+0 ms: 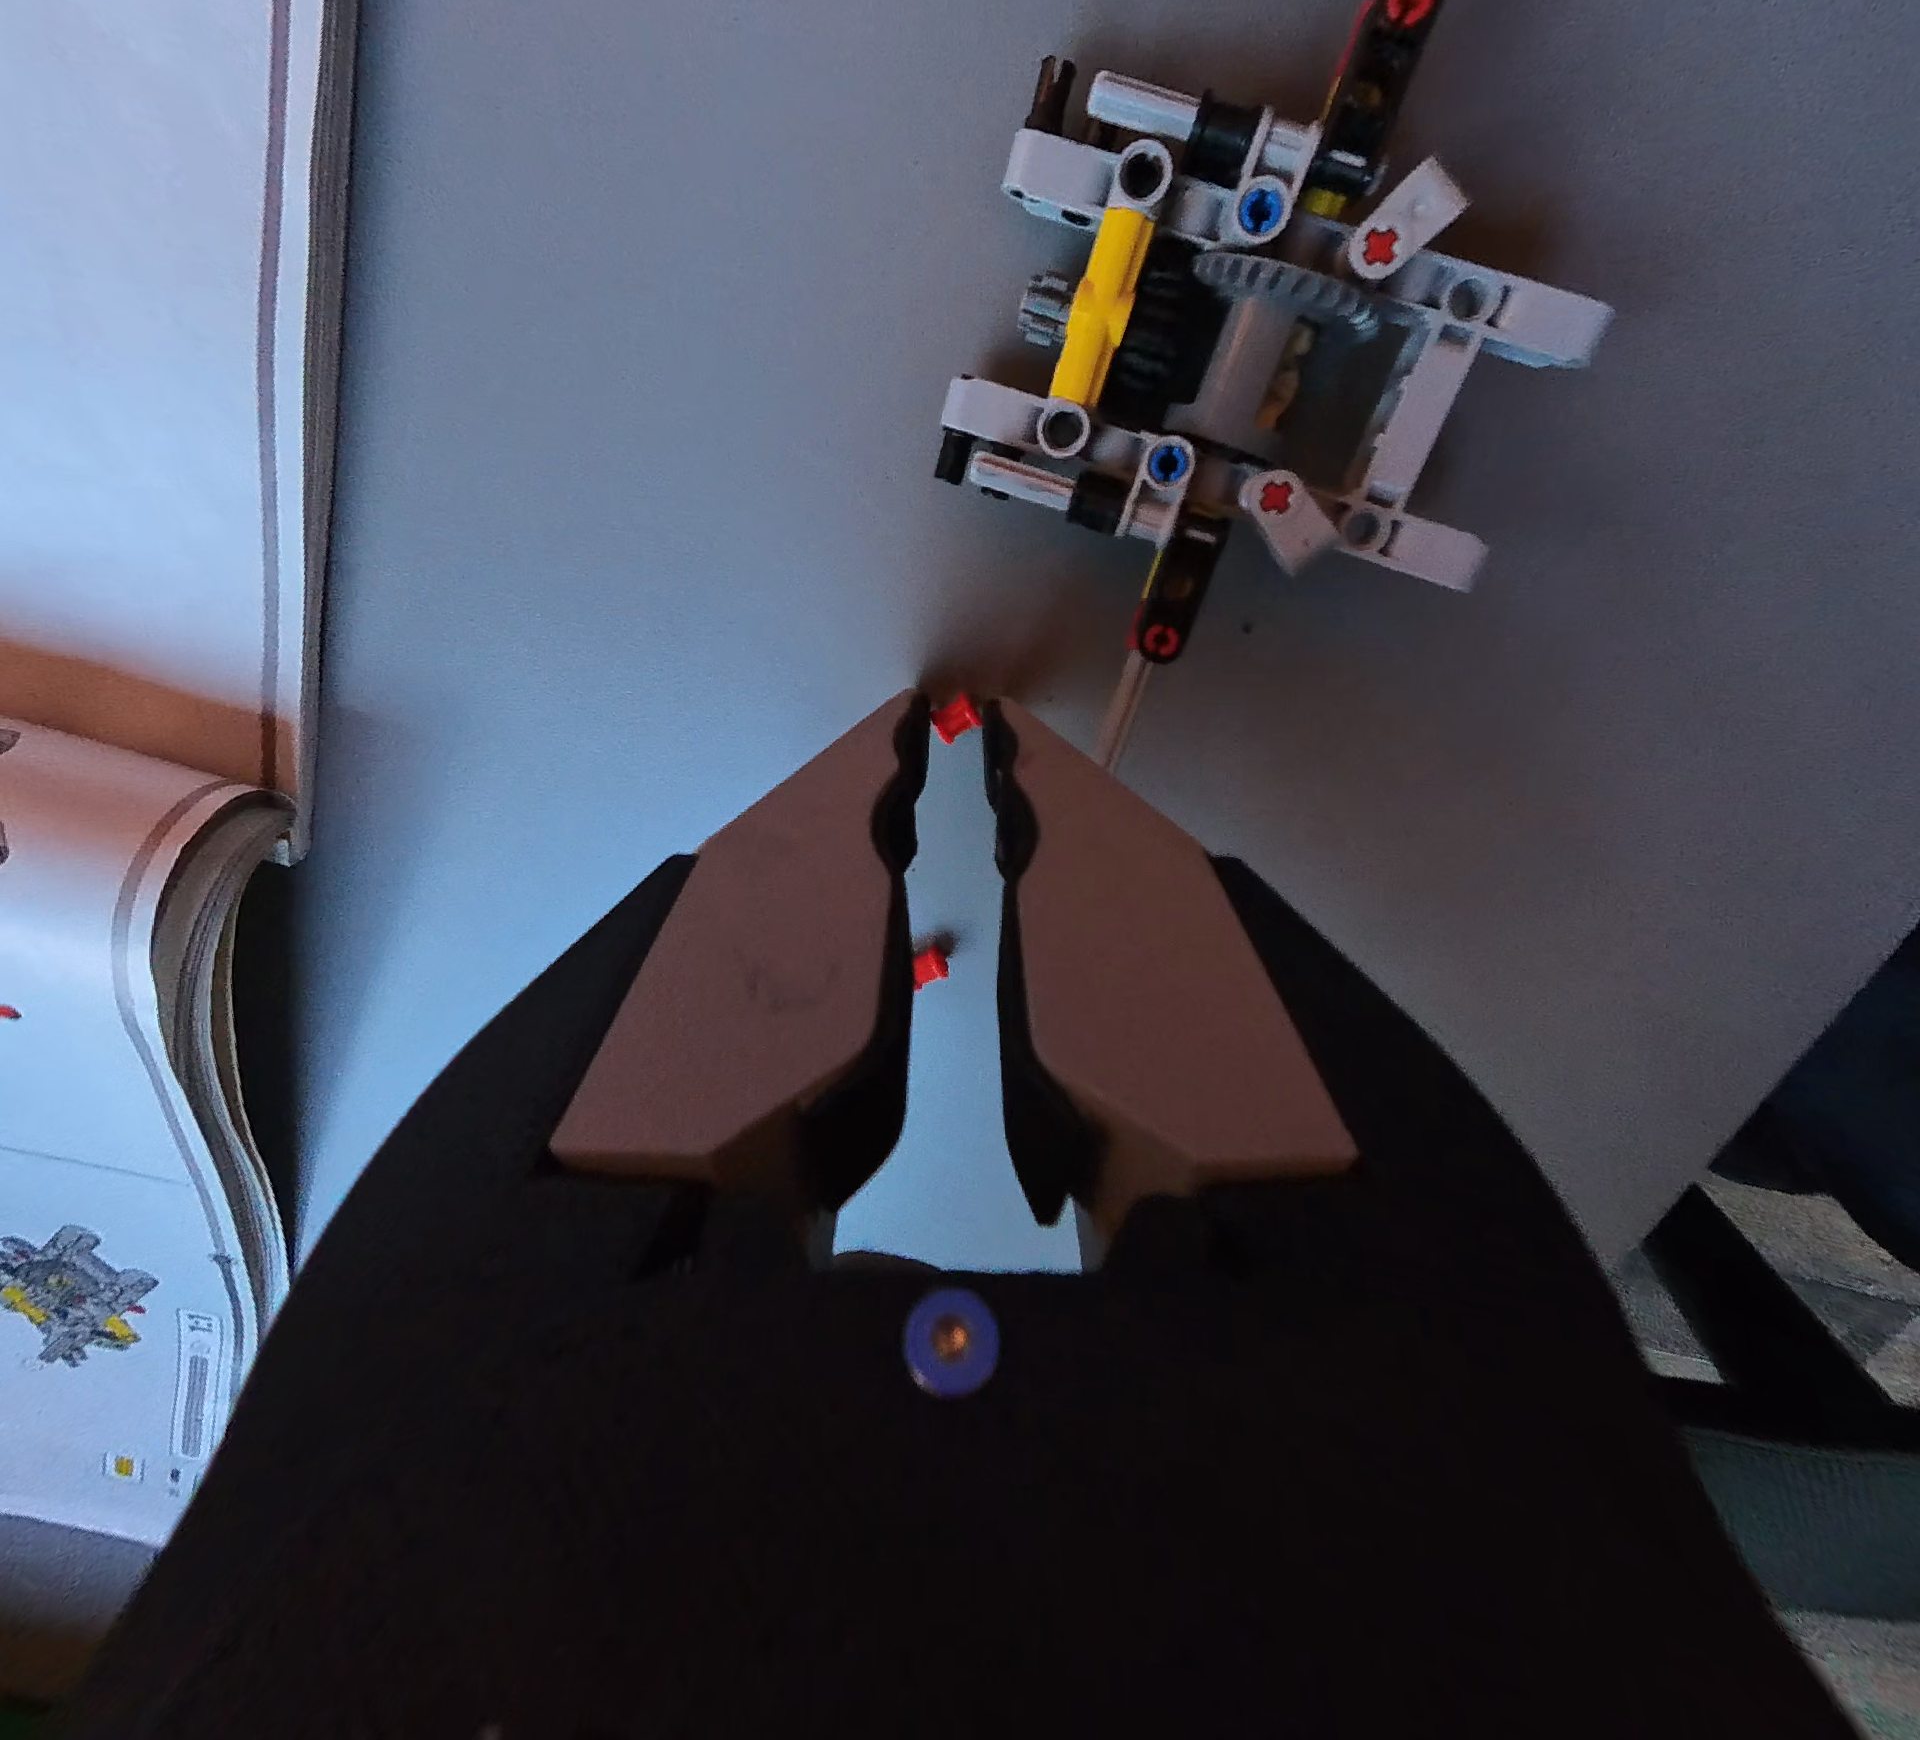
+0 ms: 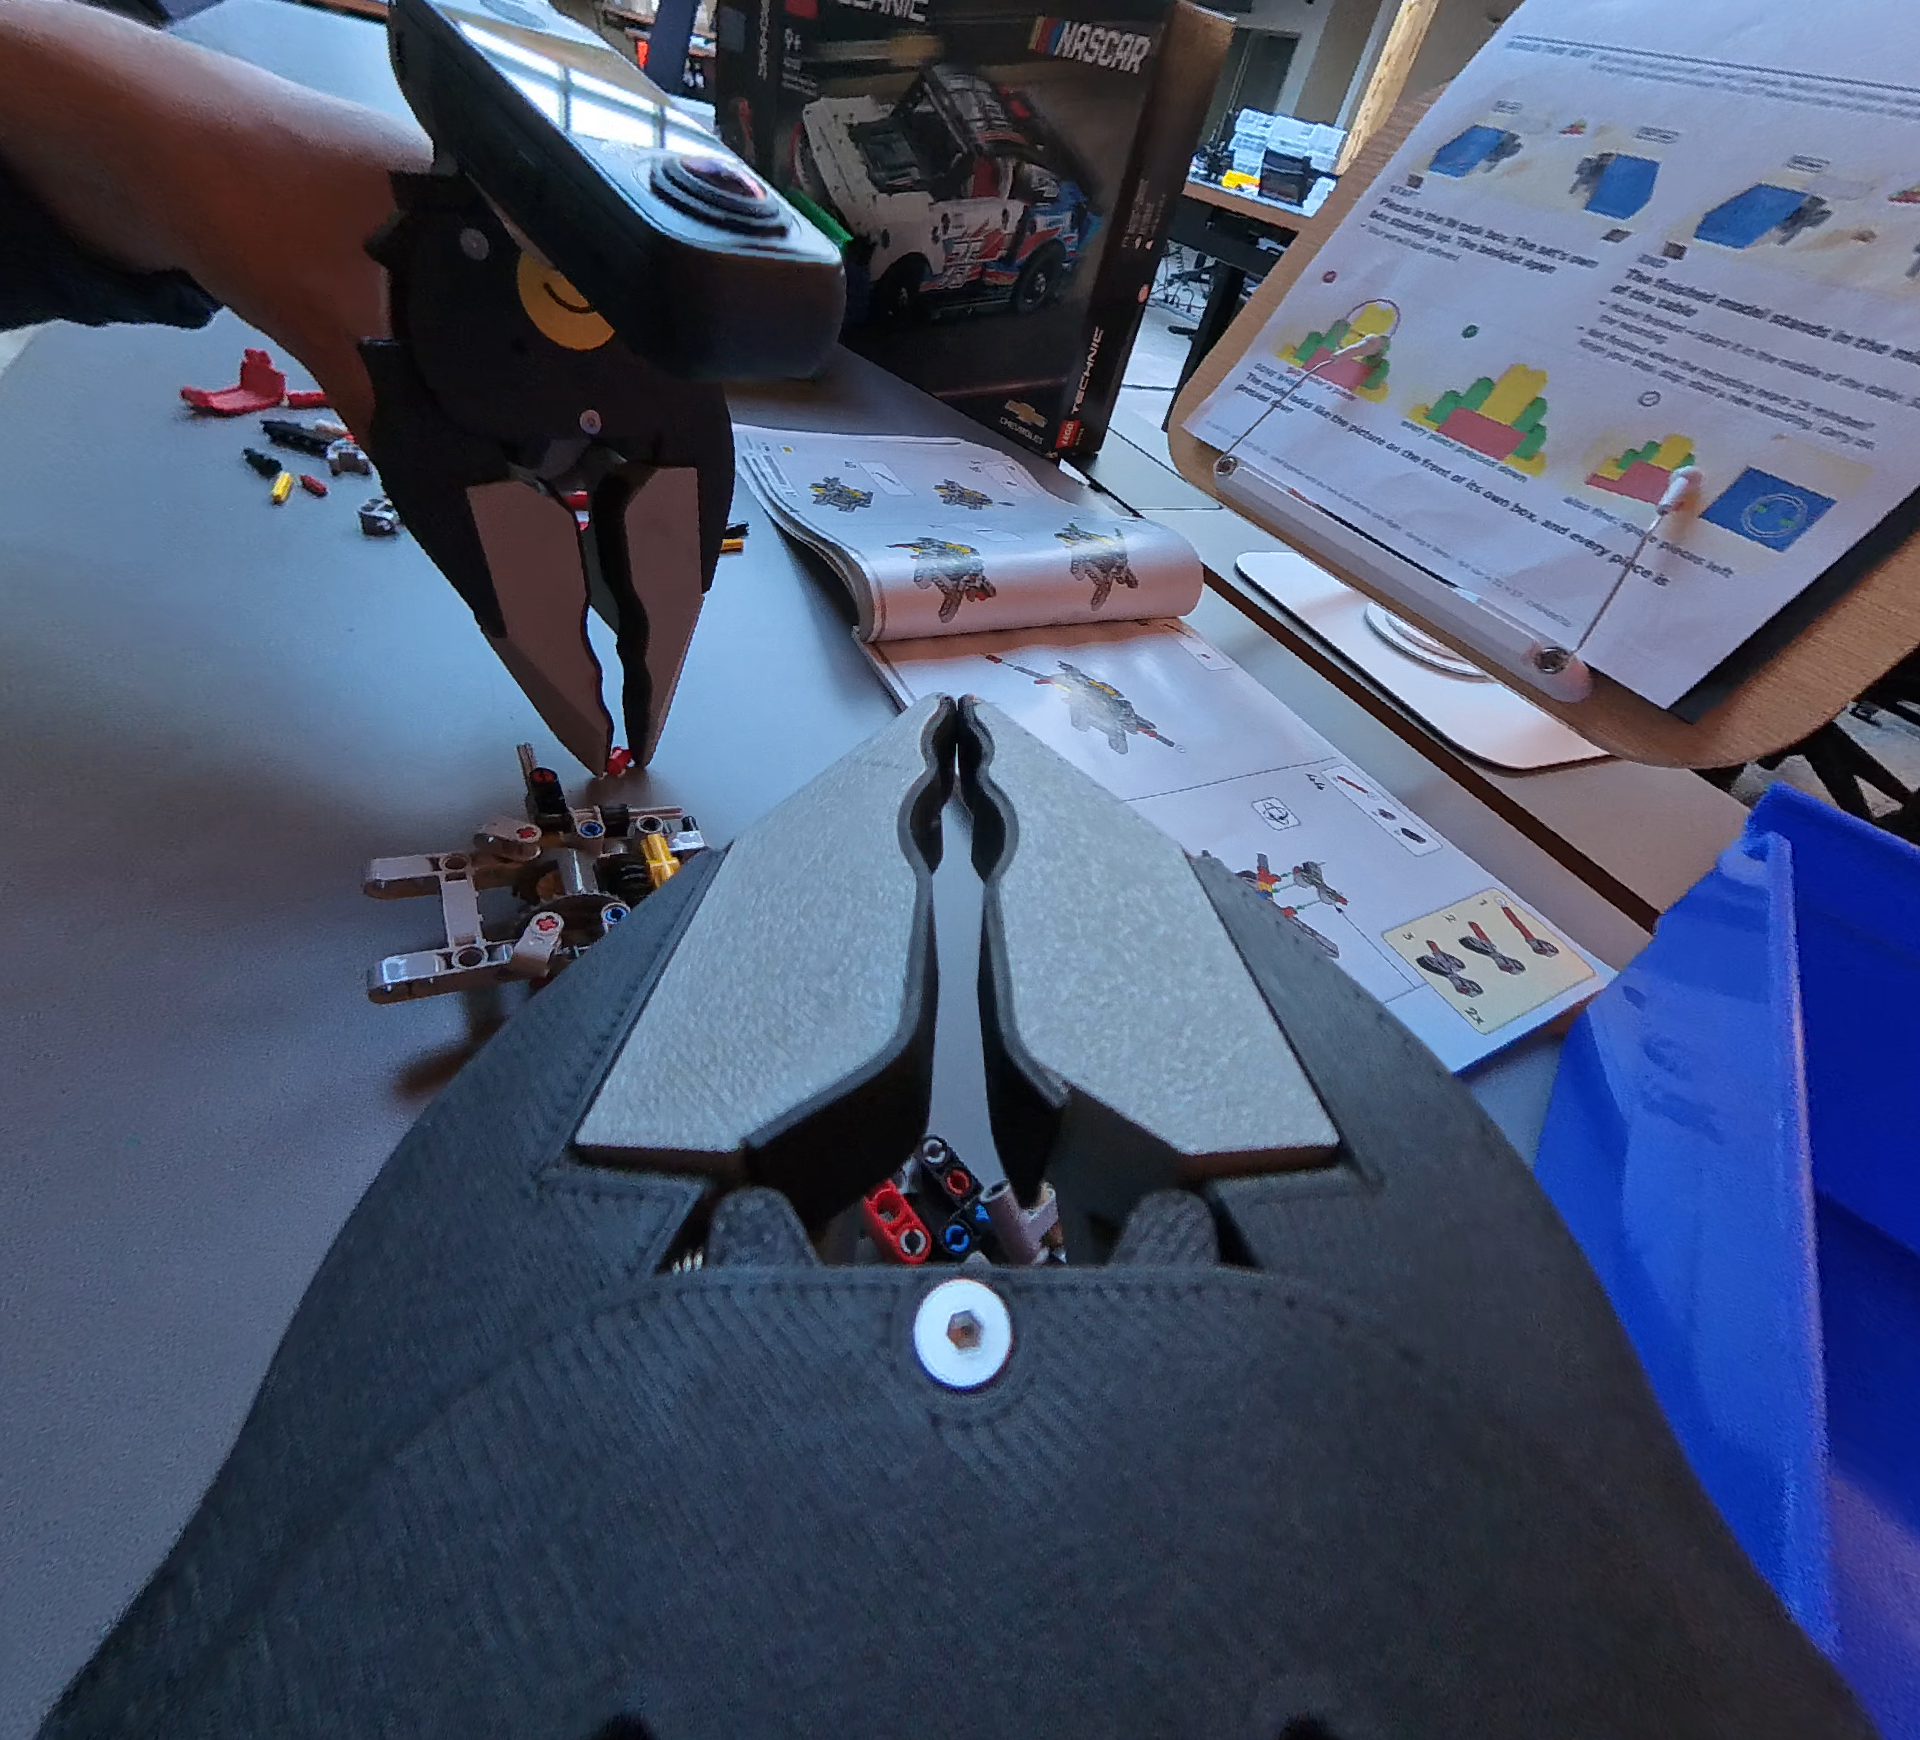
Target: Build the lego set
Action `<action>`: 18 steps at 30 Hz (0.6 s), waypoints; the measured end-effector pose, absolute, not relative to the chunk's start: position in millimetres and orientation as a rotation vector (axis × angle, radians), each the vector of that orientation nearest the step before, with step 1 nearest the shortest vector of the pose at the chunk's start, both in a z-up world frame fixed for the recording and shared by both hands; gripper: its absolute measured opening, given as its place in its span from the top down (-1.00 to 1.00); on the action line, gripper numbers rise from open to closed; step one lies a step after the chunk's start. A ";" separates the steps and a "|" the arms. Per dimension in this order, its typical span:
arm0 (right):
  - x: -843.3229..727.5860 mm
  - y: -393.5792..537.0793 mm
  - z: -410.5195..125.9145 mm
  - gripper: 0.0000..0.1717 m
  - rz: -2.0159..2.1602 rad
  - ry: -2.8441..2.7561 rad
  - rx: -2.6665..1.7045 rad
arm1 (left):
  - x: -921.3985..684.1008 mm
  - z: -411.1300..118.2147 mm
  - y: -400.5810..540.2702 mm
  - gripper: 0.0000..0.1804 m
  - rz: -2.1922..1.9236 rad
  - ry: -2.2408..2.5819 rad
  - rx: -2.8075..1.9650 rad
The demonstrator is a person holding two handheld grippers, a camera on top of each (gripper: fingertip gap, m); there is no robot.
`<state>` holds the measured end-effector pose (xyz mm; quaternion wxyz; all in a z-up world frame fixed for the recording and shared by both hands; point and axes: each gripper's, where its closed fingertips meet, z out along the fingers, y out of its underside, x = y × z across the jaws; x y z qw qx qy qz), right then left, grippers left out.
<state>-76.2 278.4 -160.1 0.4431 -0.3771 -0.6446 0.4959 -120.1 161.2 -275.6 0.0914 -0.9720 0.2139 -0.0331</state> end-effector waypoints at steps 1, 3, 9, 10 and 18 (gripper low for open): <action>-76.5 277.5 -160.5 1.00 1.228 -1.604 -0.932 | -120.0 -275.5 160.3 0.91 -0.102 0.640 -2.882; -76.8 275.9 -161.4 1.00 1.225 -1.613 -0.929 | -119.5 -275.1 158.0 0.89 -0.118 0.651 -2.870; -77.4 275.5 -162.7 1.00 1.229 -1.620 -0.932 | -123.4 -264.9 157.2 0.79 -0.157 0.650 -2.763; -77.5 275.3 -163.0 1.00 1.228 -1.622 -0.932 | -126.0 -263.9 154.9 0.79 -0.152 0.652 -2.759; -78.5 270.6 -165.1 1.00 1.227 -1.648 -0.922 | -130.8 -254.8 154.2 0.79 -0.195 0.598 -2.653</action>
